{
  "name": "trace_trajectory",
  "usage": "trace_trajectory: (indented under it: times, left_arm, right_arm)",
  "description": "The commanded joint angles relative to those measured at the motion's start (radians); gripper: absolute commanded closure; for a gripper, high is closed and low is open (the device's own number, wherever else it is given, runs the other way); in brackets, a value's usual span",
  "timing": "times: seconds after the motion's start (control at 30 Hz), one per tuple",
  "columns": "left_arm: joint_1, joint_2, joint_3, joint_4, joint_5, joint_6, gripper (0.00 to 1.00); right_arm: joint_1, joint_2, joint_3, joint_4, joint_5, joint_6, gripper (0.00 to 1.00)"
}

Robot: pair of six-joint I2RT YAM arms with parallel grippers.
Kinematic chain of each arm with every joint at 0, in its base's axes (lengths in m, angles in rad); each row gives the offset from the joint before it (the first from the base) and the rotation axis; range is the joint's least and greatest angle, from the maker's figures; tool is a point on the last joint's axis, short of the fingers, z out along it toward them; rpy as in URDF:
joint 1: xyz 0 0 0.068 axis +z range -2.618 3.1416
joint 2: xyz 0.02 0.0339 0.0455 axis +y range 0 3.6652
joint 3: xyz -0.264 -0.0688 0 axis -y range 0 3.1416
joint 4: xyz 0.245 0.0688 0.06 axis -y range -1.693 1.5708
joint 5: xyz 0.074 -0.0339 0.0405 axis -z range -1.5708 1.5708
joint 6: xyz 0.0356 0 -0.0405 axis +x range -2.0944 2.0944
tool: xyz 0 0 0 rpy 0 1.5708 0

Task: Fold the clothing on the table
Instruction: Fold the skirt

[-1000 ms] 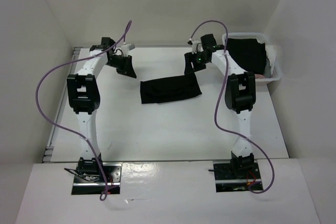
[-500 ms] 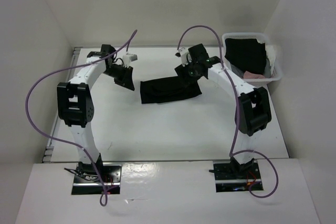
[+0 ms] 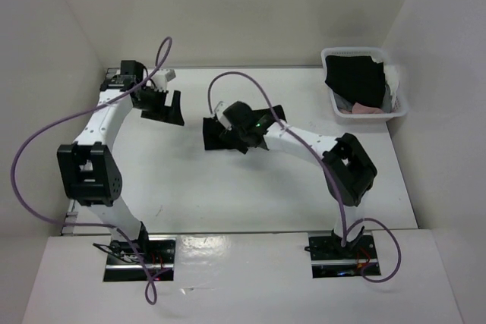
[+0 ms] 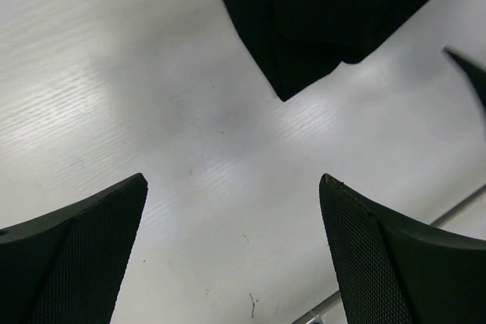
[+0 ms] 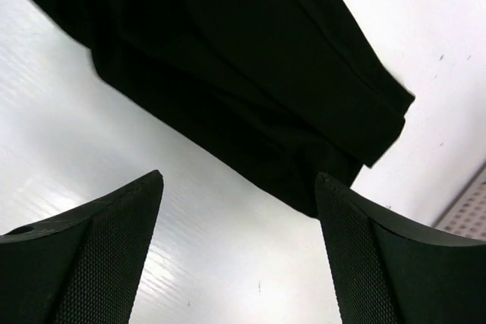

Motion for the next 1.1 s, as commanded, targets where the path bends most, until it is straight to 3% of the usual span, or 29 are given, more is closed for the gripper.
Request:
trace_trajectory:
  times: [0.0,0.47,0.73,1.07]
  left_arm:
    - [-0.01,-0.121,-0.012,0.046,-0.111,-0.074,0.0]
    - [0.041,-0.222,-0.127,0.057,-0.142,-0.083,0.0]
    - [0.068,-0.231,-0.166,0.066,-0.16,-0.074,0.0]
    - [0.087,-0.259,-0.193,0.066,-0.161,-0.047,0.0]
  right_arm:
    - [0.057,0.039,-0.016,0.121,0.186,-0.063,0.14]
    - [0.067,0.131,-0.044,0.22,0.245,-0.121,0.09]
    - [0.111,0.178,0.051,0.22,0.245,-0.121,0.03]
    - [0.151,0.196,0.195,0.144,0.245,-0.101,0.03]
